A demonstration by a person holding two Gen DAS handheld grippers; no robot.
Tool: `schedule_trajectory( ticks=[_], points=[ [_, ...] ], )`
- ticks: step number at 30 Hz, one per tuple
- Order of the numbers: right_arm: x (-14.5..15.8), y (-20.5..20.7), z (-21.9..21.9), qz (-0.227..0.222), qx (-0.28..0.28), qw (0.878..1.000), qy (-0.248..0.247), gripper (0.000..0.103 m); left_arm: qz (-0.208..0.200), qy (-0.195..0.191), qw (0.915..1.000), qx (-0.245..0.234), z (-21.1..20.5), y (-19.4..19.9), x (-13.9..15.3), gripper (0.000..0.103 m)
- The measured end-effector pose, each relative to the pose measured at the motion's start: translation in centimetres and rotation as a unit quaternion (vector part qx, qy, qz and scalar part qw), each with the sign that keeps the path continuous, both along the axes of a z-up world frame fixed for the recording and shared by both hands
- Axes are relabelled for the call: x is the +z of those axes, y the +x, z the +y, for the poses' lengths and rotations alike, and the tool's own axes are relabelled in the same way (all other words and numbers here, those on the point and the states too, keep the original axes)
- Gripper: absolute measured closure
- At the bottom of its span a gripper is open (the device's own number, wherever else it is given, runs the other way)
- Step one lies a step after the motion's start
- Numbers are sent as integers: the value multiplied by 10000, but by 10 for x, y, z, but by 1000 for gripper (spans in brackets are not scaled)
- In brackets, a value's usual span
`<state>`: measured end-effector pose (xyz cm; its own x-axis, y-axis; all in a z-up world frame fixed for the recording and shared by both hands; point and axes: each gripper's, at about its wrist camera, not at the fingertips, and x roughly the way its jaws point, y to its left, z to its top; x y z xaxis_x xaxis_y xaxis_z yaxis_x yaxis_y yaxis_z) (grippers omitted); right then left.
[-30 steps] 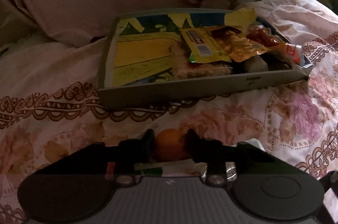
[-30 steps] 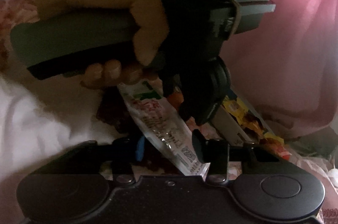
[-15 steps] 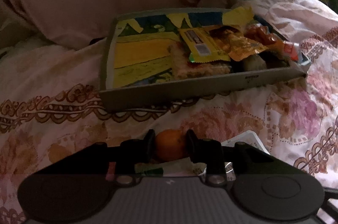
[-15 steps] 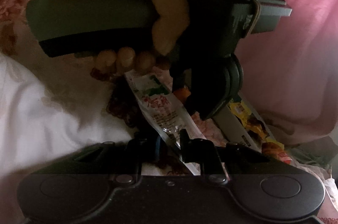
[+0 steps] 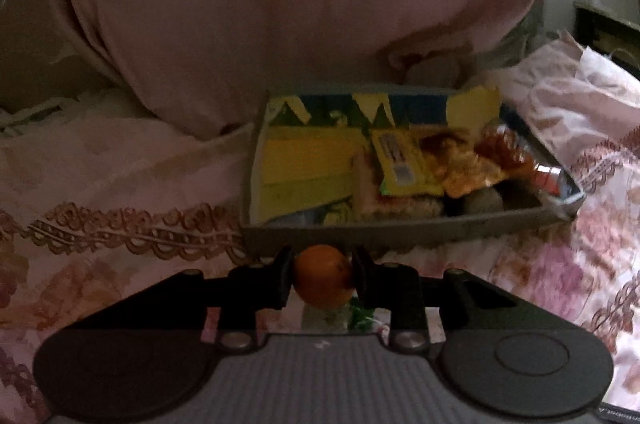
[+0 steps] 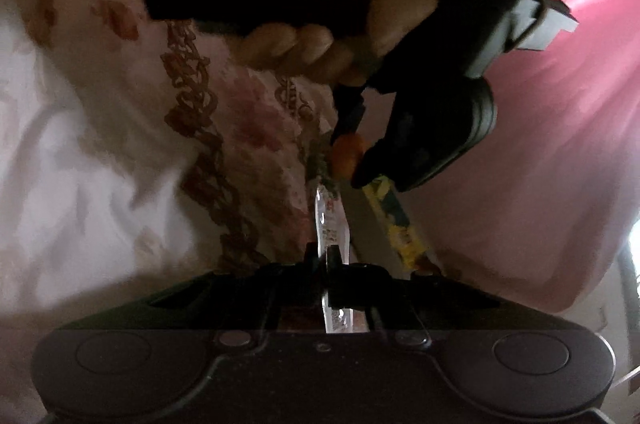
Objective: Organize snacks
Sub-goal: 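Carry the clear sausage pack and orange ball over the cardboard box with both grippers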
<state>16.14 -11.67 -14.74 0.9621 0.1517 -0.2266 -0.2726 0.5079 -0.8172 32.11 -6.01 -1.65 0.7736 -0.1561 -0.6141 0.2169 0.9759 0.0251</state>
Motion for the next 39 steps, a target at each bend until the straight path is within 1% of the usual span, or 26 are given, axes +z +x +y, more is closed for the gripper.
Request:
schedule_trajectory(
  ticks=[4,9,14,19,24,29,31,35,39],
  points=[
    [1,-3,-8,-190,-101,9997,-111,102,-185,-9,9998,52,-5,-6,16,69],
    [10,-1,-21,-447,-260,9985,-184,102,-409,-16,9990,162,-11,-9,38,69],
    [24,8,-37,-712,-540,9959,-97,102,-561,-96,9979,308,-15,-5,60,69],
    [36,17,-48,-897,-725,9933,-17,102,-632,-92,9971,410,-21,7,71,69],
    [47,37,-55,-1054,-872,9905,102,102,-648,-155,9962,569,-28,27,65,69],
    [60,69,-71,-1107,-1115,9864,493,100,-647,-361,9945,737,-28,51,55,69],
    [63,83,-78,-1135,-1176,9847,611,101,-630,-446,9938,805,-27,62,51,69],
    [70,108,-89,-1162,-1277,9807,923,102,-614,-470,9932,868,-30,78,43,69],
    [75,126,-98,-1069,-1300,9774,1282,102,-583,-458,9940,807,-40,89,33,69]
  ],
)
